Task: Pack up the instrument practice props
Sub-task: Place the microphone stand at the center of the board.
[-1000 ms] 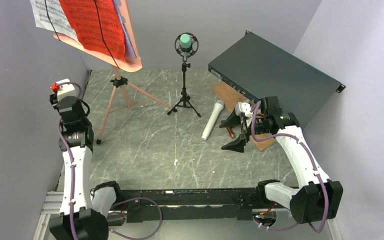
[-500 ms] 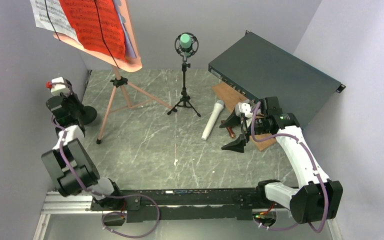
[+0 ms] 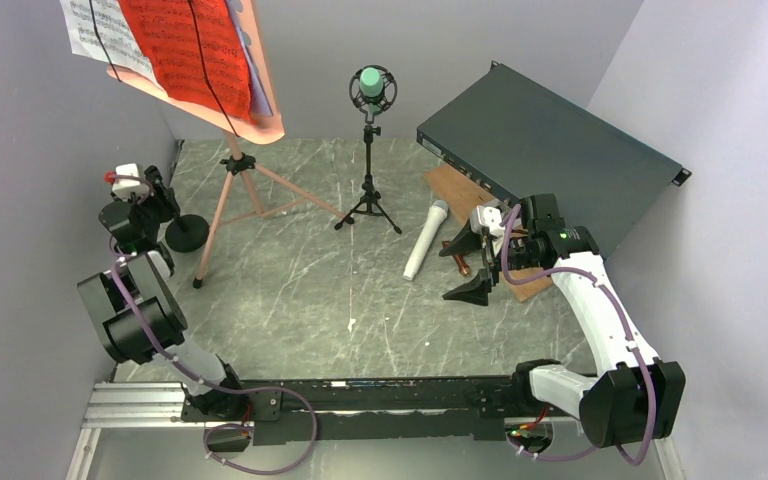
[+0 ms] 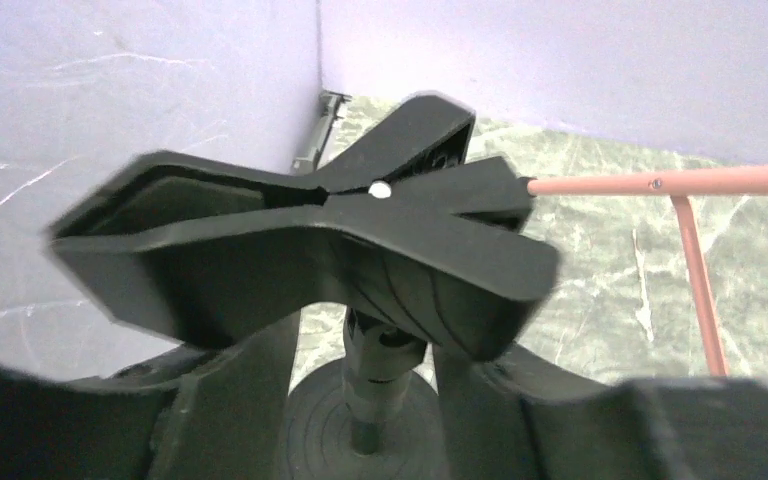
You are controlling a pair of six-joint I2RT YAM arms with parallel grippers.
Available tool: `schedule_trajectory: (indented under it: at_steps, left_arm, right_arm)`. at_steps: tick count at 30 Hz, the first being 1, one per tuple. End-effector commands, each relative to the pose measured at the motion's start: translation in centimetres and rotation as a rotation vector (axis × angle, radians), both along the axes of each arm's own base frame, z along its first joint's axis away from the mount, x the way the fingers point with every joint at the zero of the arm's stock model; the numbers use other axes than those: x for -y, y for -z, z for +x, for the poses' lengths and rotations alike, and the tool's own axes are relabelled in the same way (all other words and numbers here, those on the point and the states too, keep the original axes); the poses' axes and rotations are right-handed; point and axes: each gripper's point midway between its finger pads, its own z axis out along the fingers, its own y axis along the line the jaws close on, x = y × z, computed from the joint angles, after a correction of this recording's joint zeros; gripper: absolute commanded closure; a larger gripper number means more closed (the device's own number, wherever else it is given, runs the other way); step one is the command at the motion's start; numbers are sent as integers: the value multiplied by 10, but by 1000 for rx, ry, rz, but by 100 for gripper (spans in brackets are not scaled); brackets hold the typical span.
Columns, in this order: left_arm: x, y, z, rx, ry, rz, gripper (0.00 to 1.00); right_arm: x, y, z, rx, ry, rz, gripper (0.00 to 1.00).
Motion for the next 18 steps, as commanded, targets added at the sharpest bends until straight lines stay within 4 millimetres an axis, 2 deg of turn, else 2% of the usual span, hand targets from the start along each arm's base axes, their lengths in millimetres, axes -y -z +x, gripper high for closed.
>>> schedule_trajectory:
  at_steps: [1, 3, 6, 9, 10, 12, 17, 18]
  left_arm:
    - [-2, -45, -12, 131, -50, 98, 36]
    - [0, -46, -21, 125, -74, 77, 24]
    - [3, -46, -41, 71, -146, -7, 19]
    - [7, -31, -69, -53, -254, -184, 13]
    - [12, -21, -82, -116, -283, -242, 10]
    - [22, -19, -101, -137, -325, -328, 3]
    - [64, -31, -131, -118, -280, -506, 1]
    - [78, -36, -134, -123, -225, -531, 1]
  right_arm:
    - [1, 0, 1, 33, -7, 12, 0]
    - [1, 1, 1, 34, -6, 9, 0]
    - [1, 1, 2, 36, -6, 7, 0]
    - [1, 1, 1, 36, -8, 7, 0]
    - [1, 1, 2, 38, -8, 7, 0]
    - [1, 1, 1, 38, -9, 7, 0]
    - [2, 2, 1, 43, -8, 2, 0]
    - [2, 2, 1, 45, -8, 1, 0]
